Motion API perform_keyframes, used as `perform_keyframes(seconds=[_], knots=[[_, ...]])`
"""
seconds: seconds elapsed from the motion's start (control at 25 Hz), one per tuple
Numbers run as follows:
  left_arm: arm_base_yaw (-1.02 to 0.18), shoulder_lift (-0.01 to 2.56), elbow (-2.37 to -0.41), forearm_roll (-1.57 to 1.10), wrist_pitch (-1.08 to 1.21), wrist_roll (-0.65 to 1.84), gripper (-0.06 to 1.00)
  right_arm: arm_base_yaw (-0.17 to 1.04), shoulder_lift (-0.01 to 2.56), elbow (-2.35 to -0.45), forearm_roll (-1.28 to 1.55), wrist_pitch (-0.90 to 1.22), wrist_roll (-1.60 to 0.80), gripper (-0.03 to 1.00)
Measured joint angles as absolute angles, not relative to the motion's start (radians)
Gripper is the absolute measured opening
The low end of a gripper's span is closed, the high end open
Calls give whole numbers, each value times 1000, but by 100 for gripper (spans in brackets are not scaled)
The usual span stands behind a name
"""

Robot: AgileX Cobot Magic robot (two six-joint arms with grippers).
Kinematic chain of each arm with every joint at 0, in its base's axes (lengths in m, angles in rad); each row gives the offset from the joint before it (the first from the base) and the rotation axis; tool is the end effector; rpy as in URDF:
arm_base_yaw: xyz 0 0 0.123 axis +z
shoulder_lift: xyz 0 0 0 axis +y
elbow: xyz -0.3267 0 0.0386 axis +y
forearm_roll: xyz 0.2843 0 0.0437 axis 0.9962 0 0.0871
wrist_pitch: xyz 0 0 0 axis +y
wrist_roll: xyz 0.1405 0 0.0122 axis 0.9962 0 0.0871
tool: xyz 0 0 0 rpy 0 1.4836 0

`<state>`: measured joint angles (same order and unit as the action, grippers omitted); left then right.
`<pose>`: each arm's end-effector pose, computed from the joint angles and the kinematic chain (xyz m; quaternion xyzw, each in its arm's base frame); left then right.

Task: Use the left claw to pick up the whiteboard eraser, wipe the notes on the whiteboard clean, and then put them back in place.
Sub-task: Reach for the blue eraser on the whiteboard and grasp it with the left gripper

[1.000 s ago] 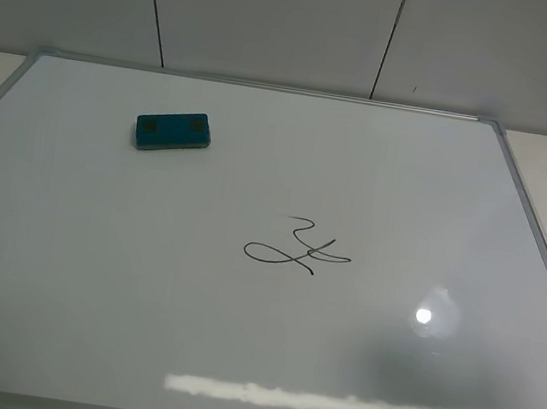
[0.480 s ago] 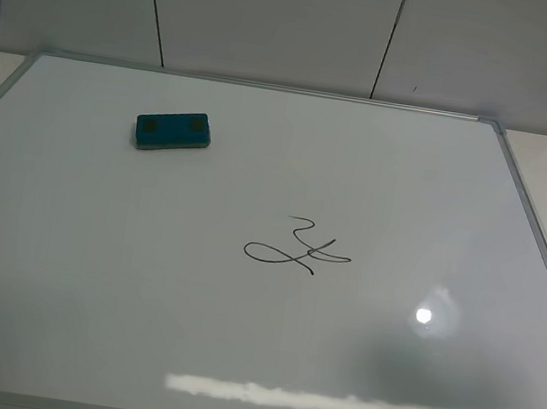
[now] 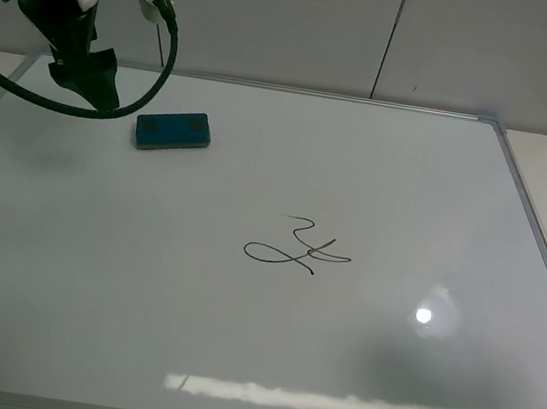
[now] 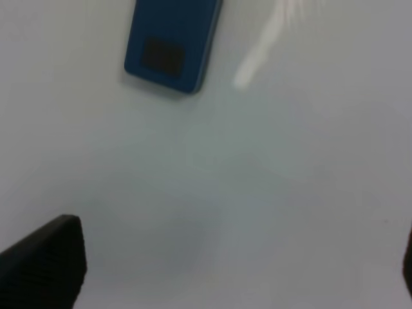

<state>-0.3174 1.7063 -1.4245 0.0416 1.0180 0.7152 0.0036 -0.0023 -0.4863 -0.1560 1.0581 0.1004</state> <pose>0.3977 -0.1254 0.2724 0.4923 0.8518 0.0542 0.1708 0.0279 -0.0190 0.2687 0.0437 0.8518 -0.0509 0.5195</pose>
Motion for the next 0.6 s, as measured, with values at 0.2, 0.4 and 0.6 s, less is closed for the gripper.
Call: perform_keyframes(seconds=[0.2, 0.4, 0.6], knots=[[-348, 1868, -1553, 37, 1020, 799, 99, 4, -2, -486, -156, 1058, 100, 99], [-348, 2010, -1686, 0, 1054, 899, 99, 4, -2, -486, -156, 1058, 100, 99], [-315, 2136, -1798, -52, 1068, 972, 99, 4, -2, -486, -156, 1058, 100, 99]])
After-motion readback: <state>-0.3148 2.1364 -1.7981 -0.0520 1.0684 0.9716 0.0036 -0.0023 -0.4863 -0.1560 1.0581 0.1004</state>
